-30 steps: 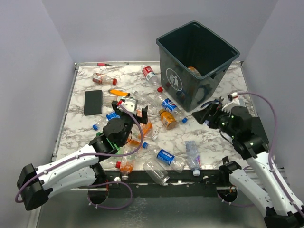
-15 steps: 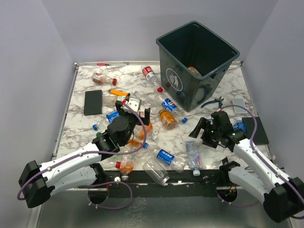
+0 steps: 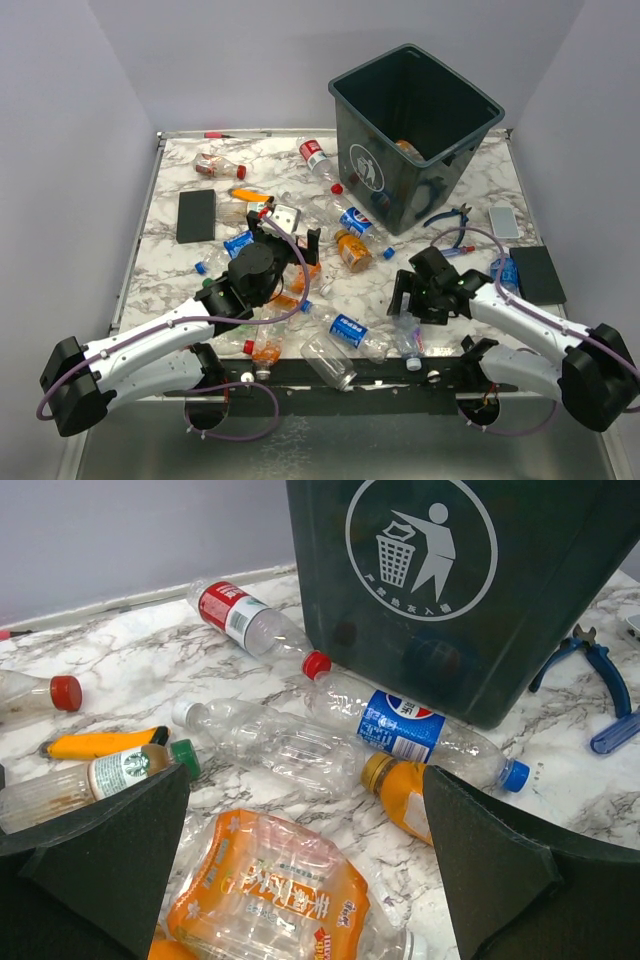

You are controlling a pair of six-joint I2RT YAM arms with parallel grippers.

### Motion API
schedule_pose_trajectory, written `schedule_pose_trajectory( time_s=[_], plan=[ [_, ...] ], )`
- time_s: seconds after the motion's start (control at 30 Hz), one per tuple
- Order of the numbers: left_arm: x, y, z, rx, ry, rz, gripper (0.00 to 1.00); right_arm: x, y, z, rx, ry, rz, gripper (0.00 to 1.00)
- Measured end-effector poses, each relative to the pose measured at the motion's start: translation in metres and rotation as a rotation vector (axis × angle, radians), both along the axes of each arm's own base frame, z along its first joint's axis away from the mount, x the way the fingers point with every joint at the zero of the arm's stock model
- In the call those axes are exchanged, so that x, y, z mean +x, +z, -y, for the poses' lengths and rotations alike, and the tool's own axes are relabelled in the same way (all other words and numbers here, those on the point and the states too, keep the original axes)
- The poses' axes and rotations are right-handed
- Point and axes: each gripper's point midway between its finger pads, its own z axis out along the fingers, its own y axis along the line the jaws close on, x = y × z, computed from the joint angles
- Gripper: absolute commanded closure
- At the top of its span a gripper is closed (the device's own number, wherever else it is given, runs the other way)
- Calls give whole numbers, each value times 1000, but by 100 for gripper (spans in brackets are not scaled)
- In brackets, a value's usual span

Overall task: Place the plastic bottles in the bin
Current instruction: Pick up the plastic bottle at the center of the board.

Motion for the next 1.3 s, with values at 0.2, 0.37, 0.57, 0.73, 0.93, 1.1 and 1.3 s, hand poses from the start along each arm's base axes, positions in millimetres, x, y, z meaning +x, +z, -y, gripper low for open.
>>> schedule_pose_trajectory(
  time_s=[0.2,0.37,0.57,0.73,0.93,1.1,1.3],
  plan=[
    [0,0,0,0,0,-2,1,3,-9,0,-78,15,5,24],
    [0,-1,0,0,-2,-5,1,12,-11,-1,-109,8,28,50],
    [-1,0,-1,1,-3,-5,1,16,-7,-4,-101,7,48,66],
    [-2,3,-1,-12,-5,-1,1,33,47,-16,11,14,208,71],
    [-12,17,7,-77,-83,13,1,54,202,-40,295,115,662,71],
    [-45,46,47,-168,-373,36,1,54,307,-58,484,236,999,71],
    [-80,113,75,-313,-619,83,1,71,342,-88,554,339,1143,71]
  ],
)
